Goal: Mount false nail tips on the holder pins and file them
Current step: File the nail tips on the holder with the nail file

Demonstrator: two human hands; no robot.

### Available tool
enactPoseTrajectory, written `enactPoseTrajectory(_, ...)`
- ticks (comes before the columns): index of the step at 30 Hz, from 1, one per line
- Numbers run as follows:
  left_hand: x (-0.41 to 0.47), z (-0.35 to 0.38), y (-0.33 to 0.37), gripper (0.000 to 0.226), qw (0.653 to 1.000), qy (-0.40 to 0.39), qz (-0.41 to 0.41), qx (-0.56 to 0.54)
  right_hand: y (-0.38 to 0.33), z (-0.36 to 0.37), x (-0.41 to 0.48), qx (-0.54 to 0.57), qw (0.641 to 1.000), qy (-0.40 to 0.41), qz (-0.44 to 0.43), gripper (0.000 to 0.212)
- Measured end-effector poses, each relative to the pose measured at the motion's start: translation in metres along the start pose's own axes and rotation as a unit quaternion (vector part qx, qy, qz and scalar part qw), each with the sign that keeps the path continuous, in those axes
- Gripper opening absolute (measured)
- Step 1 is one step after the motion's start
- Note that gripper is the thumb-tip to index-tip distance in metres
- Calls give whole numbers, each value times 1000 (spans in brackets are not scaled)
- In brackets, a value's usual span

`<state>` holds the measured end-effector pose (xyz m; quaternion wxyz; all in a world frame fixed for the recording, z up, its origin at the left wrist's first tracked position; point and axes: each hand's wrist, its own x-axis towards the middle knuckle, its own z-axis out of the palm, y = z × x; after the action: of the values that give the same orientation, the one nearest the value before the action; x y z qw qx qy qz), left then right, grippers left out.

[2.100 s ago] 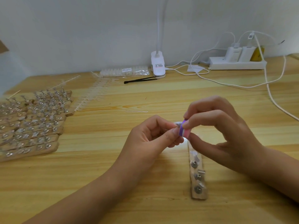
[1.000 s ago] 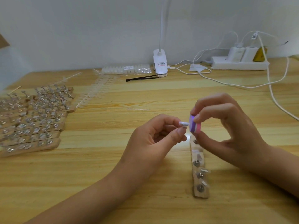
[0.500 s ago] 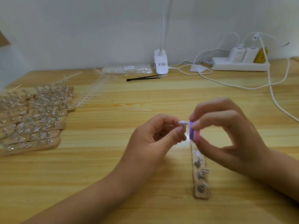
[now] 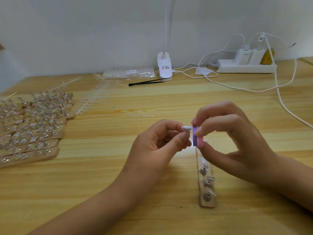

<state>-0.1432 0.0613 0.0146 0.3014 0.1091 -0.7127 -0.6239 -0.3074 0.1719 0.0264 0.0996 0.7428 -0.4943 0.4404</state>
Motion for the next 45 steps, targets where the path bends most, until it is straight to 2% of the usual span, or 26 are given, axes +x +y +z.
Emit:
enactPoseTrajectory(4, -1, 1, 1, 10, 1000, -3, -5, -3, 2, -1, 0, 3, 1000, -2, 26, 23)
enactPoseTrajectory(7, -1, 0, 2, 9, 1000, 2, -8, -10, 0, 0, -1, -12, 1000, -4, 0, 24)
enactPoseTrajectory(13, -1, 1, 4, 12, 1000, 8, -10, -16, 1, 0, 0, -2, 1000, -1, 16, 22)
enactPoseTrajectory(18, -2, 1, 4, 9, 1000, 7, -18, -13, 0, 0, 1, 44, 998, 1, 41, 23)
enactPoseTrajectory(22, -2, 1, 4, 6, 1000, 1, -22, -11, -4, 1, 1, 45, 999, 11, 6, 21)
enactPoseTrajectory(26, -2, 2, 4, 10, 999, 5, -32, -10, 1, 0, 2, 35, 999, 2, 39, 21)
enactPoseTrajectory(31, -1, 2, 5, 11, 999, 5, -31, -22, 1, 1, 0, 14, 1000, 8, 3, 23)
enactPoseTrajectory(34, -3, 3, 6, 10, 999, -1, -30, -21, 5, -1, 1, 37, 999, 12, 33, 22)
enactPoseTrajectory(38, -2, 3, 5, 10, 999, 7, -39, -22, 3, 1, -1, 59, 998, 21, 13, 22)
enactPoseTrajectory(41, -3, 3, 4, 9, 999, 3, -47, -26, 4, 2, -1, 79, 996, 18, 41, 25)
enactPoseTrajectory(45, -2, 3, 3, 17, 998, 13, -48, -50, 0, 4, -1, 96, 995, 24, 31, 30)
